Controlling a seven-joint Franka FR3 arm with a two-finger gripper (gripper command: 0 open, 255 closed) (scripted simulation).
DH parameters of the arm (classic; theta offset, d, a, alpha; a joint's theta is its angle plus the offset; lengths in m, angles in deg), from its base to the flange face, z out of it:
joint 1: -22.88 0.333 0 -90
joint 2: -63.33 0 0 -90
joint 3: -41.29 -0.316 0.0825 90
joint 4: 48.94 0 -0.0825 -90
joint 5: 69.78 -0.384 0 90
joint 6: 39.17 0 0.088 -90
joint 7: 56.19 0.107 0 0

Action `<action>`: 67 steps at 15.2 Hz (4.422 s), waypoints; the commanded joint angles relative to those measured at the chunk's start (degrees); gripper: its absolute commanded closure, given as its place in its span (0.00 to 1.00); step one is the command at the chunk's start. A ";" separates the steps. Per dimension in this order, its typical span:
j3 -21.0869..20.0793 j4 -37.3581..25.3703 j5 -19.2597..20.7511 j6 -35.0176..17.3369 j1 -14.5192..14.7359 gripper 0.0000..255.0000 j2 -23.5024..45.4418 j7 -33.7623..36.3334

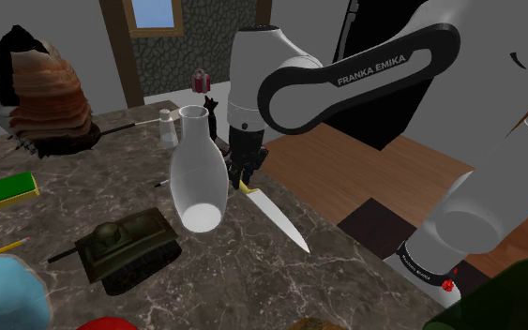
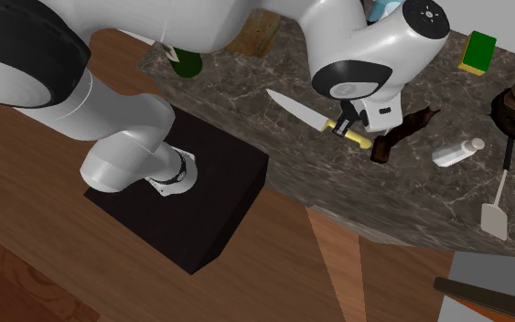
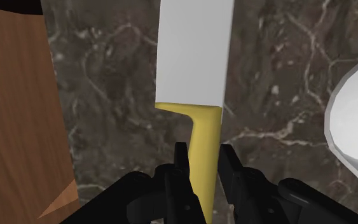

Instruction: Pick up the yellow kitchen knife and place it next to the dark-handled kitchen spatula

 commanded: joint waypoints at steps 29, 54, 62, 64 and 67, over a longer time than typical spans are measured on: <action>3.58 -32.84 10.90 17.18 -2.08 1.00 18.75 -2.36; 6.30 -40.74 16.91 13.02 -0.65 1.00 32.21 -3.45; 6.30 -40.74 16.91 13.02 -0.65 0.00 32.21 -3.45; 6.08 -43.74 16.51 16.53 -0.51 0.00 31.59 -3.78; 5.93 -46.86 16.31 19.84 -0.25 0.00 31.34 -4.01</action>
